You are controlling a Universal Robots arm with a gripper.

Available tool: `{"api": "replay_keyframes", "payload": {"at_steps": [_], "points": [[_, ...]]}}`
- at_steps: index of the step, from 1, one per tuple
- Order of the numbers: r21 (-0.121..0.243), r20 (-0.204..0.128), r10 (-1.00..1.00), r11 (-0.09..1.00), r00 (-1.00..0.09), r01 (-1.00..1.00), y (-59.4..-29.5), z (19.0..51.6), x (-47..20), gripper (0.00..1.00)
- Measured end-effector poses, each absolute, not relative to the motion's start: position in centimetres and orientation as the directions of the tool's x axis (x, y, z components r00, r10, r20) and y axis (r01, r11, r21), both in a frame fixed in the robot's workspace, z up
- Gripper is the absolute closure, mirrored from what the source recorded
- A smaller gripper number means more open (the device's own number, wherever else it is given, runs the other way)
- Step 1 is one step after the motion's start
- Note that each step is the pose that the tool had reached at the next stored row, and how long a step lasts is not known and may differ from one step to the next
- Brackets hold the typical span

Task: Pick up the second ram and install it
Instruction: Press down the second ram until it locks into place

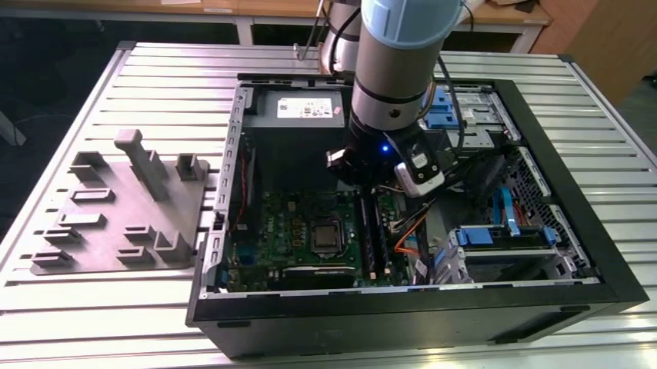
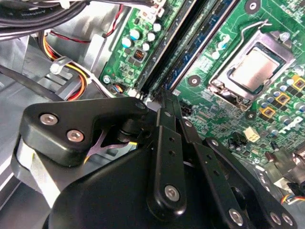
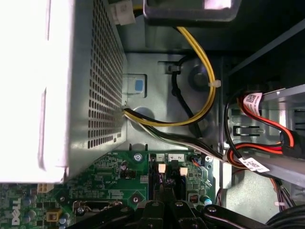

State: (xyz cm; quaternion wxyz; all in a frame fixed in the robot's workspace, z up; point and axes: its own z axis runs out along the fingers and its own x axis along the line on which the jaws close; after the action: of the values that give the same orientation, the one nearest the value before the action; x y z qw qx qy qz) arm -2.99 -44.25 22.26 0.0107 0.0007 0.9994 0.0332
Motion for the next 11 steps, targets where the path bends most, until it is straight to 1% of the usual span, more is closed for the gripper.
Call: {"api": "replay_keyframes", "payload": {"at_steps": [11], "points": [[0.066, -0.021, 0.002, 0.998, -1.000, 0.000, -43.94, 21.96, -3.20, 0.90]]}}
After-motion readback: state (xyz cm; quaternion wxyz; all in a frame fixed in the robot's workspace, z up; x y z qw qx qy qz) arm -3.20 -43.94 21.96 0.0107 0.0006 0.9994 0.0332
